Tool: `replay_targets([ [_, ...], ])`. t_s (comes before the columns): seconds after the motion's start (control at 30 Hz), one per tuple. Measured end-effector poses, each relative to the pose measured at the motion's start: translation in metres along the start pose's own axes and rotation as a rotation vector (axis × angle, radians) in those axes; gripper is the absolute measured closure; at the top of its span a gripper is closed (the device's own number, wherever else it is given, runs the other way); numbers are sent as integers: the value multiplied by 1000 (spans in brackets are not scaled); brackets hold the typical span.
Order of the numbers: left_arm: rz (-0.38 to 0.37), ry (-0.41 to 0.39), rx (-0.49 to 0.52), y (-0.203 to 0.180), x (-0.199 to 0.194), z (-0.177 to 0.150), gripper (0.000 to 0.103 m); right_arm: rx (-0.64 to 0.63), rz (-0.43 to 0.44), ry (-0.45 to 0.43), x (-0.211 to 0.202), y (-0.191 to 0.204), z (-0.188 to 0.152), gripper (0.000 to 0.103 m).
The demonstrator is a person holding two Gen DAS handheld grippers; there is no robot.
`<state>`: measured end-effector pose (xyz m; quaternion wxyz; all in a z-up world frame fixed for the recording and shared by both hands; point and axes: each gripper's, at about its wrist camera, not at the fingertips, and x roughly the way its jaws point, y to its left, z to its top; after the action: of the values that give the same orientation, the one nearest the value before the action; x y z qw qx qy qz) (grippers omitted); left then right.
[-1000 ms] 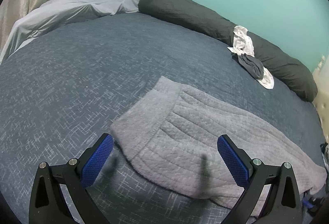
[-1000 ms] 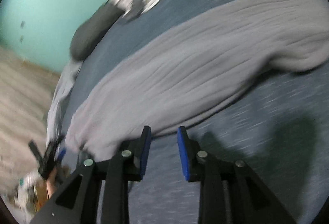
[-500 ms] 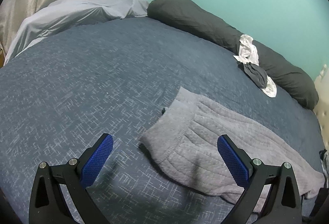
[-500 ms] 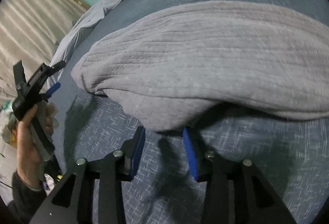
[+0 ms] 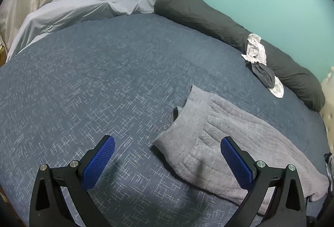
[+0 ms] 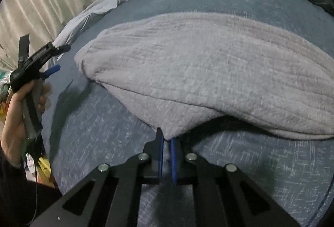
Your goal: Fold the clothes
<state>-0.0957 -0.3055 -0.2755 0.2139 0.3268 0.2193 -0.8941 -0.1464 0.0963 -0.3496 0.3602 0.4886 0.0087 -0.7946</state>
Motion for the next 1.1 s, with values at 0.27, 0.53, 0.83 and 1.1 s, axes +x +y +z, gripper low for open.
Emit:
replay_targets([
  [0.27,1,0,9,-4,-1,-1,0,56,63,42,5,-12,-1,97],
  [0.53,3,-5,0,-5,-1,0,0,149,97,-8,-24,-26,9,97],
  [0.83,1,-8,9,-7,-3,2,0,215,85,13,3,-32,10,97],
  [1.1,2,-6,3,-5,-2,2,0,201,77,-17,-12,-31,14,97],
])
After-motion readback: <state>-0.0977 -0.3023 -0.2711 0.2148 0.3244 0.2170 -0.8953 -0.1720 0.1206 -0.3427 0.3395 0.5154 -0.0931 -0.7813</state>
